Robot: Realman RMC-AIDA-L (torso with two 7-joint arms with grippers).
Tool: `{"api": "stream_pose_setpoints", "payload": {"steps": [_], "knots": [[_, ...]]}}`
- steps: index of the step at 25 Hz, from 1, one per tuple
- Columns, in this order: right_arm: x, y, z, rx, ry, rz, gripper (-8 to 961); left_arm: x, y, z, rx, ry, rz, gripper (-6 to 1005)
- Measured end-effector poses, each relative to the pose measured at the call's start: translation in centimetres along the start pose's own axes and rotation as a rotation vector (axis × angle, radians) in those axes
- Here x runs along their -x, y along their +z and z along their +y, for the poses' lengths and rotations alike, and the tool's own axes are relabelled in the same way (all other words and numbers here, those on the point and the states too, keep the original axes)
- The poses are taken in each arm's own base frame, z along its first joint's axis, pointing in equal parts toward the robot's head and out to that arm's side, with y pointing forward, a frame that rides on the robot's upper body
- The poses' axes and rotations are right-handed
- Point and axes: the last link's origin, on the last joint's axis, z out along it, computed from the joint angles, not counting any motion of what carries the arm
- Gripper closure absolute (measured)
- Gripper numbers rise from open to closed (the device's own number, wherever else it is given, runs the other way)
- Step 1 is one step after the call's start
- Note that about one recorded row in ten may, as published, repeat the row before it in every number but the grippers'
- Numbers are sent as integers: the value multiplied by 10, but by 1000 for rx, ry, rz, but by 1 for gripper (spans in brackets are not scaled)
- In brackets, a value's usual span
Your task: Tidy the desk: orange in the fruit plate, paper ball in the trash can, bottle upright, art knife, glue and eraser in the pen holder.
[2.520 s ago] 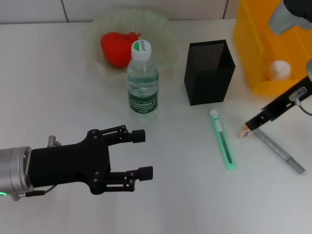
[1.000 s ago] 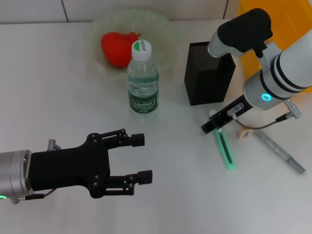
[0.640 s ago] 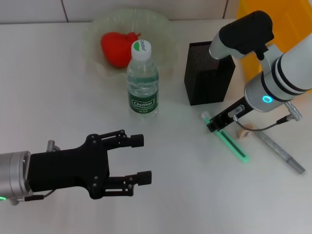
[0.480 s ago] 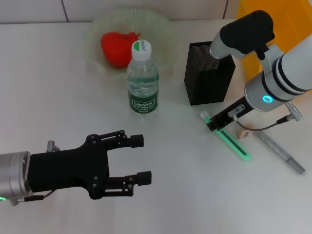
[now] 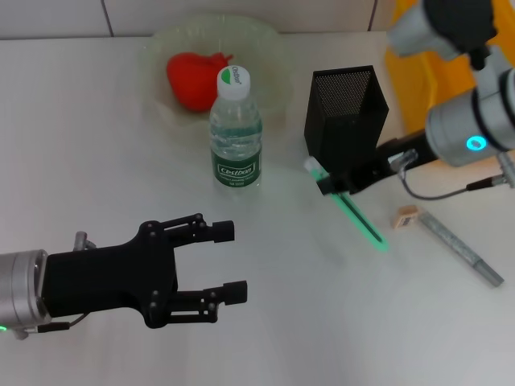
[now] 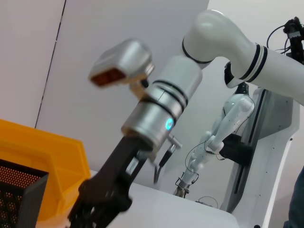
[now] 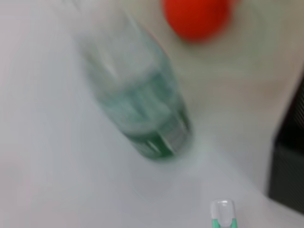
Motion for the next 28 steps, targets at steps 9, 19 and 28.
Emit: {"api": "stream_pose_setpoints", "payload": {"steps": [9,19,28], "knots": [[7,-67,-45,190,-2,-670,784,-1,3,-1,-4,1,3,187],[0,-37,-72,88,-64,-961,785,-1,5,-3,-10,-2,8,187],[0,-30,-72,63,-78,-954,780,0,5,-4,-23,-1,6,187]]}}
